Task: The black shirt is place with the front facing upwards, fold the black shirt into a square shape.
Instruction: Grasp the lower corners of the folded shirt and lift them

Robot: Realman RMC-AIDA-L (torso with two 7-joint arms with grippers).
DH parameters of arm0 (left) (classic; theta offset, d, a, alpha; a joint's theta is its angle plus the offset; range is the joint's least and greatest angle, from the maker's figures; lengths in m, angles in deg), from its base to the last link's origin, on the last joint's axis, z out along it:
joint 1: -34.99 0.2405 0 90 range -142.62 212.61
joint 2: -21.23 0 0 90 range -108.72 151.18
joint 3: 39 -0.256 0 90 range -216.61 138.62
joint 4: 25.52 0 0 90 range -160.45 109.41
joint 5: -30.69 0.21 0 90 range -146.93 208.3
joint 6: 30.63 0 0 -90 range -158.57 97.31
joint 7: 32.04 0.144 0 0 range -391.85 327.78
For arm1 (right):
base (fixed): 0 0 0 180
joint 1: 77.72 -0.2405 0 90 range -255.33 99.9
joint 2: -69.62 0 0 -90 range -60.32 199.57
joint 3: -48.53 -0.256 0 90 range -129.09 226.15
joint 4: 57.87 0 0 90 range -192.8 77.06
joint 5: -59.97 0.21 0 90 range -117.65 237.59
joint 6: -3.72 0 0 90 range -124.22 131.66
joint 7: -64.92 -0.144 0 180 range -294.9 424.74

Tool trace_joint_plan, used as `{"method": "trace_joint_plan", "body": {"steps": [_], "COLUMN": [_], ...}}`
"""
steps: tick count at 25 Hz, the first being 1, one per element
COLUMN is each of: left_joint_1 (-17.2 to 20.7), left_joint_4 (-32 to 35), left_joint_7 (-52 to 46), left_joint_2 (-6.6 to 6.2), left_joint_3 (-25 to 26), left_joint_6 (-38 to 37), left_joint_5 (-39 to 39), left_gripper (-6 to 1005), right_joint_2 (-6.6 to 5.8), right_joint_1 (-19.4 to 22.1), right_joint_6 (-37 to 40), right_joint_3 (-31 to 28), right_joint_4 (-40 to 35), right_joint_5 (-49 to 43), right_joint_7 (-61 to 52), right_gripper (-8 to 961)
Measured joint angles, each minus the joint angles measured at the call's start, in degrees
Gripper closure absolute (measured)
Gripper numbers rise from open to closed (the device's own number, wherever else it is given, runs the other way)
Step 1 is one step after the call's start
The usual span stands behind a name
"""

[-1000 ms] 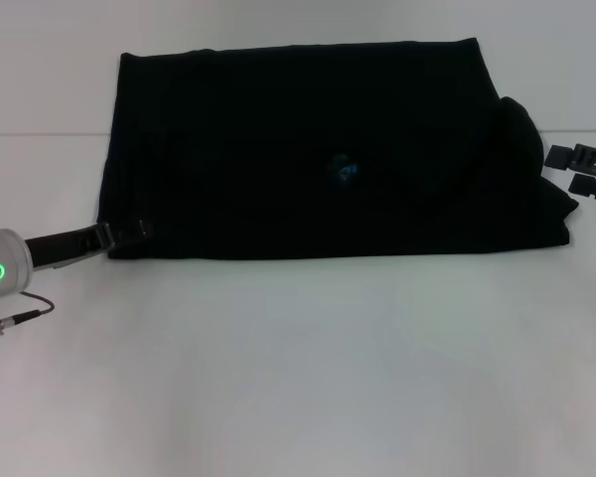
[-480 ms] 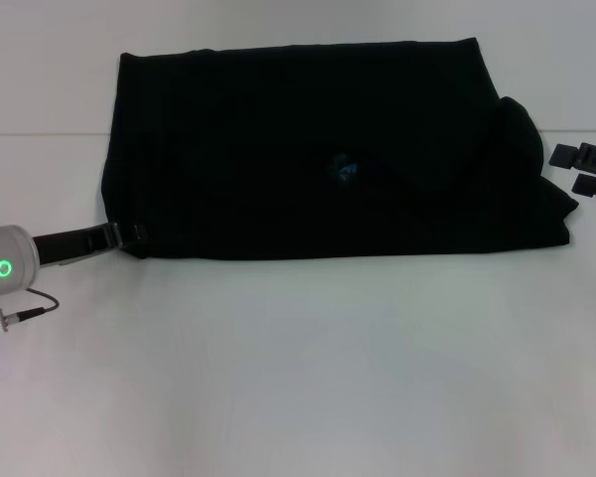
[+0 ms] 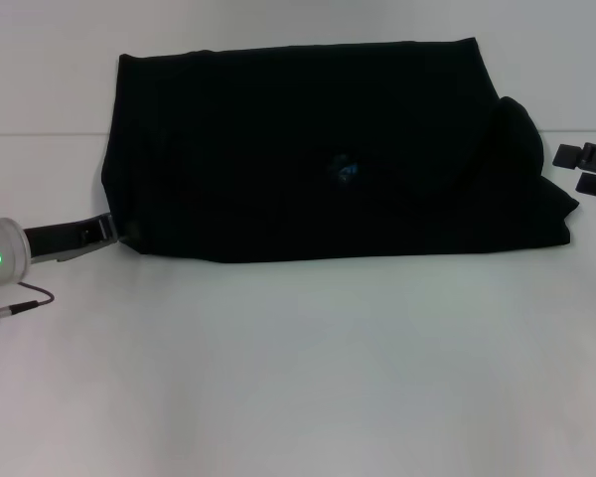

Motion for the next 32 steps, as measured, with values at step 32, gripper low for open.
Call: {"method": "trace_joint_plan", "body": {"steps": [32], "left_joint_1": [-4.9], "left_joint_4": [2.1], "left_joint_7": [-10.6], "left_joint_2": [-2.93], "left_joint_3": [-0.2], "left_joint_6": [-5.0], "left_joint_5": [1.1], "left_gripper": [1001], "right_joint_2": [2.22], "right_joint_1": [-15.0], "right_joint_6": [-24.3], "right_joint_3": [8.0], "right_joint_4": [-1.1], "right_joint_5": [-42.2], "right_joint_7": [-20.9], "right_gripper": [71]}}
